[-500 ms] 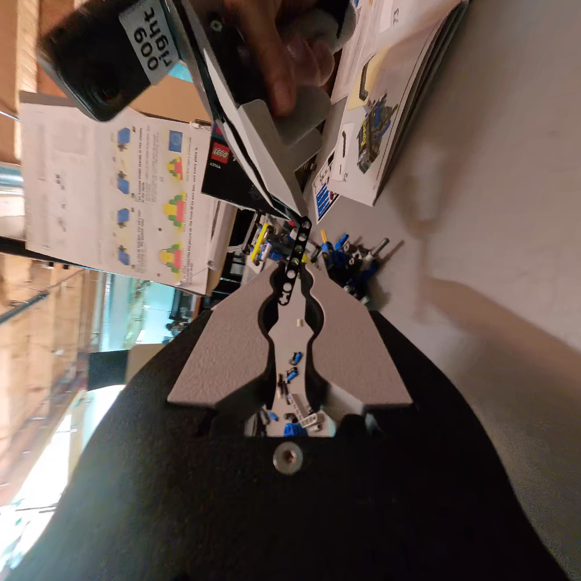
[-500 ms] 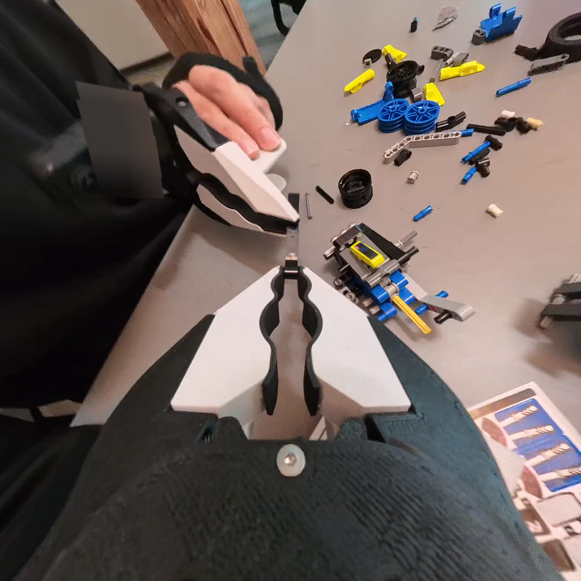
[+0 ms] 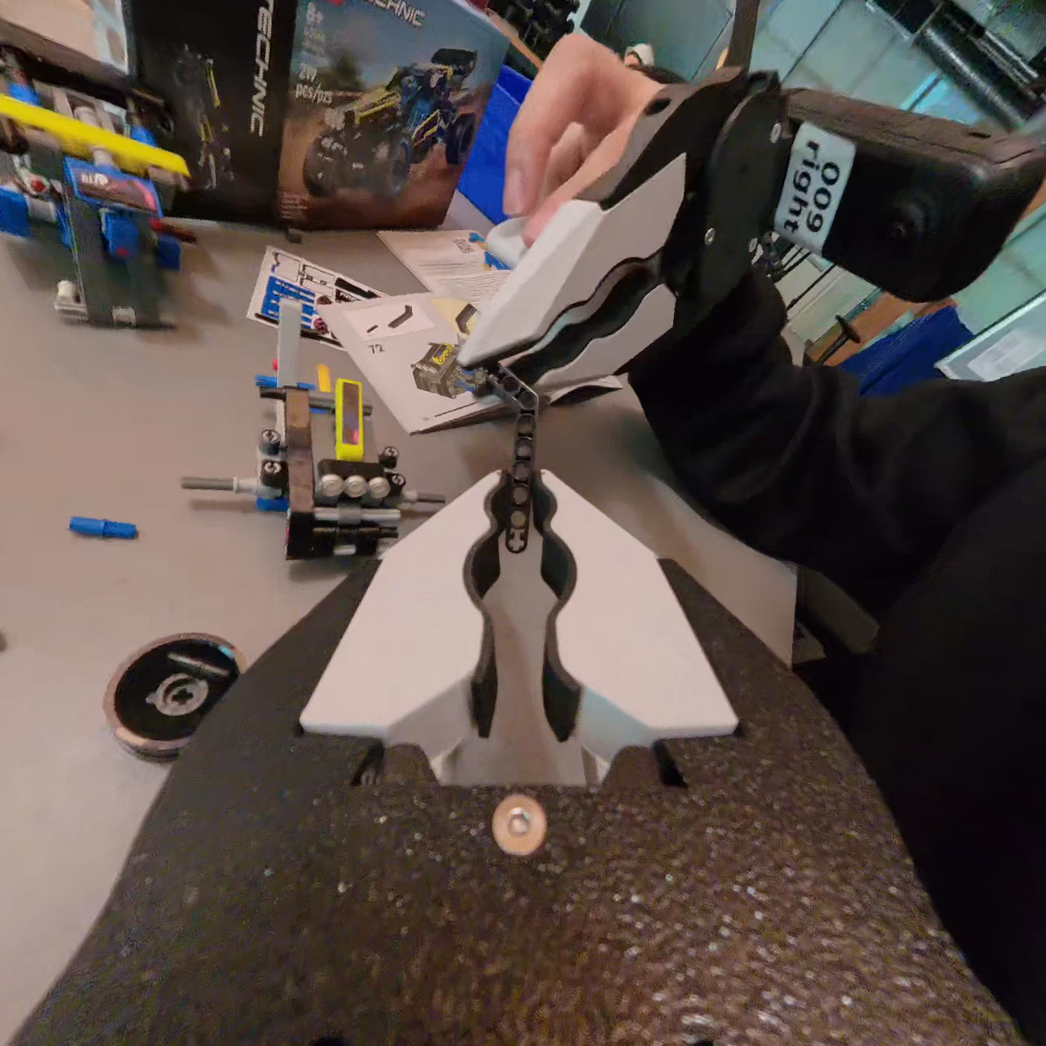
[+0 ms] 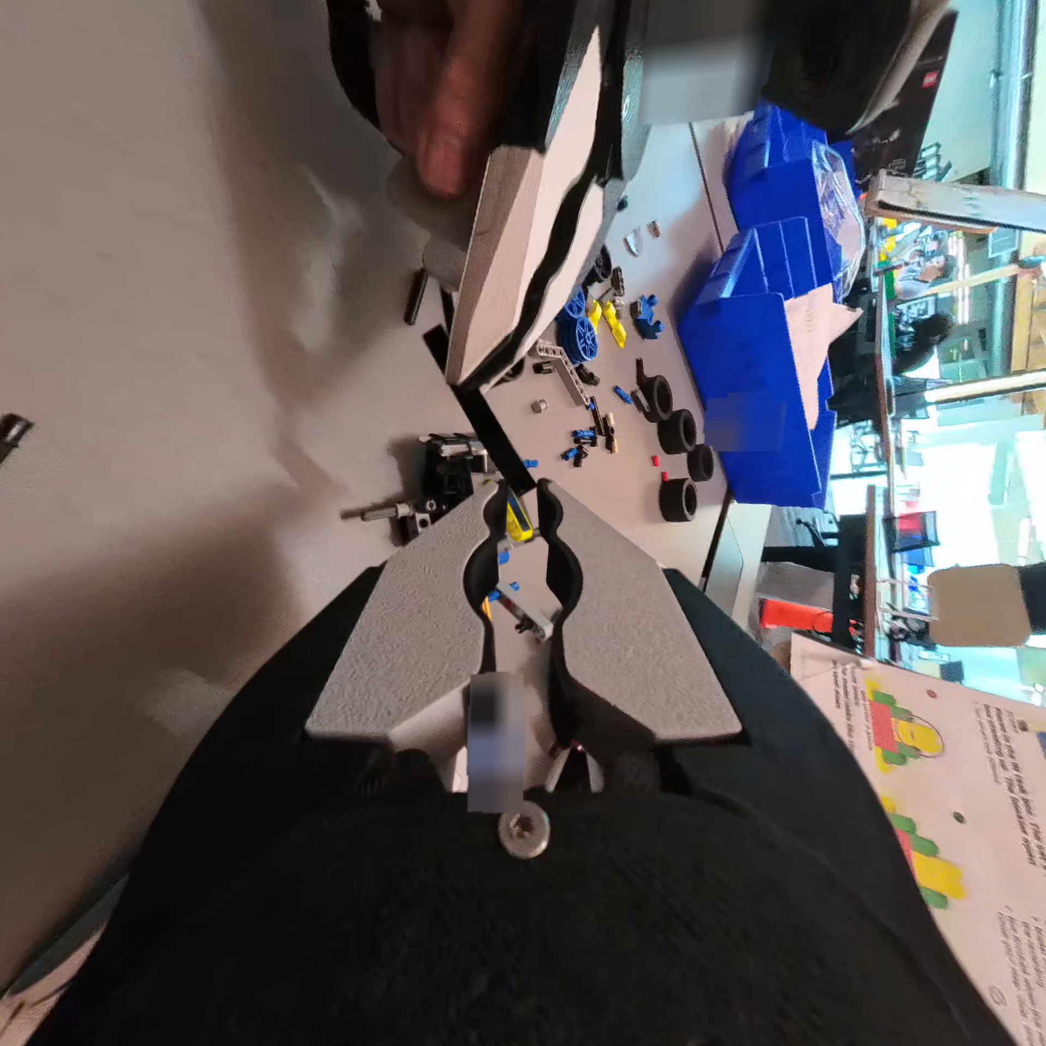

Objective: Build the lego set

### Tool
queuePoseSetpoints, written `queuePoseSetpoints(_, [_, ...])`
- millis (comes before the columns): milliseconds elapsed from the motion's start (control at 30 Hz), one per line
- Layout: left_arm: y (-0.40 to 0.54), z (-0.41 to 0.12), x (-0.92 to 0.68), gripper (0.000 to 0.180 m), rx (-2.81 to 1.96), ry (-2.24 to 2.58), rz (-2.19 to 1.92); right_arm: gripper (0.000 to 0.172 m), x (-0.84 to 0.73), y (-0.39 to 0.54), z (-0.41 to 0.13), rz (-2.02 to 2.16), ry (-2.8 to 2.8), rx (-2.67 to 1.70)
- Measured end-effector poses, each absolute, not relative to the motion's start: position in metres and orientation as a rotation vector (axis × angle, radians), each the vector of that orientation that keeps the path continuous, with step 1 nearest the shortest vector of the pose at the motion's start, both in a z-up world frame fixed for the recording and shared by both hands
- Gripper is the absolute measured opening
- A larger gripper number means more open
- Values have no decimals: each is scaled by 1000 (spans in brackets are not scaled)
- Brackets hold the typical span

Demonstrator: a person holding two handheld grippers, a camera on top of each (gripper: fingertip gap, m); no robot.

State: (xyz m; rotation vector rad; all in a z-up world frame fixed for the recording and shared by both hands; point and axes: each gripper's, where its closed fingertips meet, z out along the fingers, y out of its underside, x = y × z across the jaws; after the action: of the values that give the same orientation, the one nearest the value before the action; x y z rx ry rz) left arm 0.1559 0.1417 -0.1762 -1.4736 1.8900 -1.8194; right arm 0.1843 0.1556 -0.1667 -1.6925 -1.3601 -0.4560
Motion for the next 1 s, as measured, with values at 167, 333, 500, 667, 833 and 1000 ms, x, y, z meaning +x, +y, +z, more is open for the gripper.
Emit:
queuePoseSetpoints(167, [134,-182,153,4,-1518,1915,-1908,8,180,149,-172,-363,-1390,-1718])
queuePoseSetpoints(333, [133,-178,150,4,-1580,1923,-2068,9,174,145,-168,-356,-1423,-1689])
queuePoseSetpoints(500, [133,-172,150,4,-1632,1890,-2224,8,169,147,-165,-354,-1427,-1658])
queuePoseSetpoints(667, [133,-163,147,4,-1660,1787,-2414,12,168,149,-159,-376,-1361,-1637])
queuePoseSetpoints(833, [130,-151,145,4,-1676,1656,-2621,16,167,150,-150,-369,-1245,-1615])
queuePoseSetpoints(1000, [130,-141,143,4,-1672,1508,-2811,15,172,156,-139,-451,-1134,-1576])
